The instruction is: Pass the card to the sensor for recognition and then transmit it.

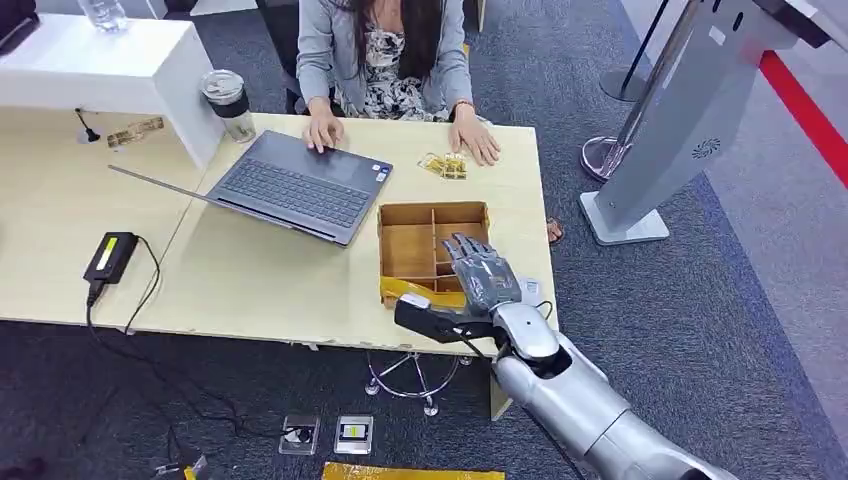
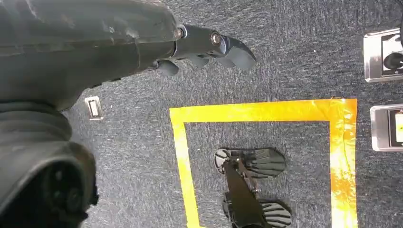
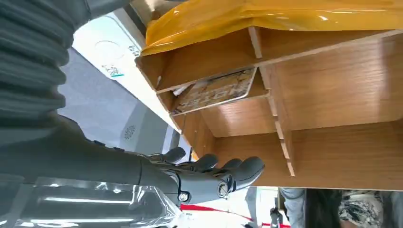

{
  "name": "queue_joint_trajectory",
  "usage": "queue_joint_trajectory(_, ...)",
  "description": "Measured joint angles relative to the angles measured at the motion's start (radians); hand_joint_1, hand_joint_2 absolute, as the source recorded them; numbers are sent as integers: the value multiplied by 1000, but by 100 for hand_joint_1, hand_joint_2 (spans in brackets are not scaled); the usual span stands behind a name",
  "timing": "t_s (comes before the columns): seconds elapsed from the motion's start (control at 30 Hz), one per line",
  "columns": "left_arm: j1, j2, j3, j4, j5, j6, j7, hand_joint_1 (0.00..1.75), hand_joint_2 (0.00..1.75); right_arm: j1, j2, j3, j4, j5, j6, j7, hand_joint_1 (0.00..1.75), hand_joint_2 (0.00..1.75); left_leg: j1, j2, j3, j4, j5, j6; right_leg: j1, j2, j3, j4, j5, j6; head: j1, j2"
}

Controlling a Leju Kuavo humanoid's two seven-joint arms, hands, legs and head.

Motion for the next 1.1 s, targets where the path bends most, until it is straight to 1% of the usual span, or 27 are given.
queue_joint_trajectory(0.37,-7,0,0,0,-7,-5,2,0,0,-17,23,0,26,-2,-27,-8,0,175,0,0,0,0,0,0,0,0,0,0,0,0,0,0)
queue_joint_trajectory(1.1,-11,-3,-1,0,-4,-6,3,0,0,-34,66,9,111,9,-48,-12,0,175,0,0,0,0,0,0,0,0,0,0,0,0,0,0)
